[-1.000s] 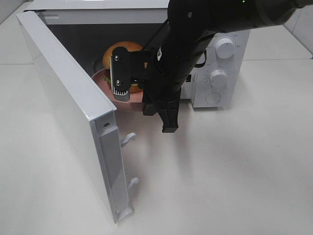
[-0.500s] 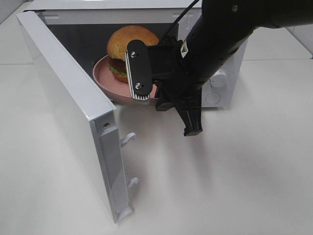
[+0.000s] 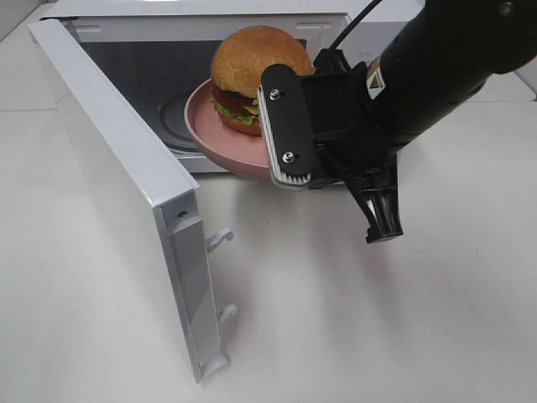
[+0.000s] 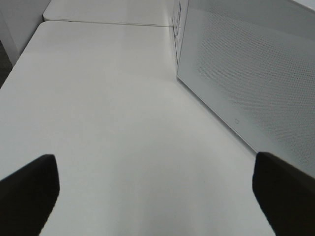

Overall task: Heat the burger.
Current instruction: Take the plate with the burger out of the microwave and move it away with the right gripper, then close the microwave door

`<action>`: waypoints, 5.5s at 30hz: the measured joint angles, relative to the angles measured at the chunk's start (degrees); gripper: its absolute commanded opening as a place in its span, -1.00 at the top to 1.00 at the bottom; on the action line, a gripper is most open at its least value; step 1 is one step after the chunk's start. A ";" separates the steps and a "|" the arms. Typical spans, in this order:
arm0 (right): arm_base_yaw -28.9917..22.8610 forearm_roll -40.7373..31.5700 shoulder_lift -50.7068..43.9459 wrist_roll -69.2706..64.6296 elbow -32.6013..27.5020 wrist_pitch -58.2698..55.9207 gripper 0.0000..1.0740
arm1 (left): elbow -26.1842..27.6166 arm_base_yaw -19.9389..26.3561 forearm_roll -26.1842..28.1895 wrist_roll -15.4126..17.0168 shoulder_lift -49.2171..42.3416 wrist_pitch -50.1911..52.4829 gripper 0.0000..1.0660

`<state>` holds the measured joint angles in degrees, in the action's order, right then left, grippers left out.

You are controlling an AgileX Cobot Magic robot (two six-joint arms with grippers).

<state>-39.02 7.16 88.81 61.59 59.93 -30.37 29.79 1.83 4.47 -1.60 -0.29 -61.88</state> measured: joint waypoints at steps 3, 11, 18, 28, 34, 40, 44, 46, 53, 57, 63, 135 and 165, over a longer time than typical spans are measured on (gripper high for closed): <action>0.00 0.52 -2.75 -0.29 -1.66 0.06 1.00 | 0.00 0.00 0.00 0.00 0.00 0.00 -0.88; 0.11 3.44 -12.78 -5.44 -6.82 -6.25 1.00 | 0.00 0.00 0.00 0.00 0.00 0.00 -0.88; 0.86 6.13 -19.08 -7.96 -9.80 -8.02 1.00 | 0.00 0.00 0.00 0.00 0.00 0.00 -0.88; 0.92 9.45 -29.11 -11.97 -15.41 -12.20 1.00 | 0.00 0.00 0.00 0.00 0.00 0.00 -0.88; 0.92 11.12 -35.64 -15.18 -19.54 -15.07 0.99 | 0.00 0.00 0.00 0.00 0.00 0.00 -0.88; 1.09 13.46 -41.08 -18.05 -22.98 -16.67 0.99 | 0.00 0.00 0.00 0.00 0.00 0.00 -0.88; 1.09 15.87 -44.06 -20.97 -25.50 -18.33 0.99 | 0.00 0.00 0.00 0.00 0.00 0.00 -0.88; 1.09 16.21 -44.52 -21.54 -26.01 -18.85 0.99 | 0.00 0.00 0.00 0.00 0.00 0.00 -0.88; 1.09 17.53 -45.44 -28.65 -29.91 -22.29 0.99 | 0.00 0.00 0.00 0.00 0.00 0.00 -0.88; 1.89 20.57 -45.44 -32.37 -31.74 -21.37 0.99 | 0.00 0.00 0.00 0.00 0.00 0.00 -0.88; 8.88 25.32 -45.44 -41.08 -33.92 -18.11 0.99 | 0.00 0.00 0.00 0.00 0.00 0.00 -0.88; 33.06 59.64 5.56 -114.53 -31.91 5.50 0.59 | 0.00 0.00 0.00 0.00 0.00 0.00 -0.88; 33.23 26.76 -4.35 -92.02 -24.64 3.78 -0.42 | 0.00 0.00 0.00 0.00 0.00 0.00 -0.88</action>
<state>-5.79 33.92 84.45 -30.42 35.29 -26.59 29.79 1.83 4.47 -1.60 -0.29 -61.88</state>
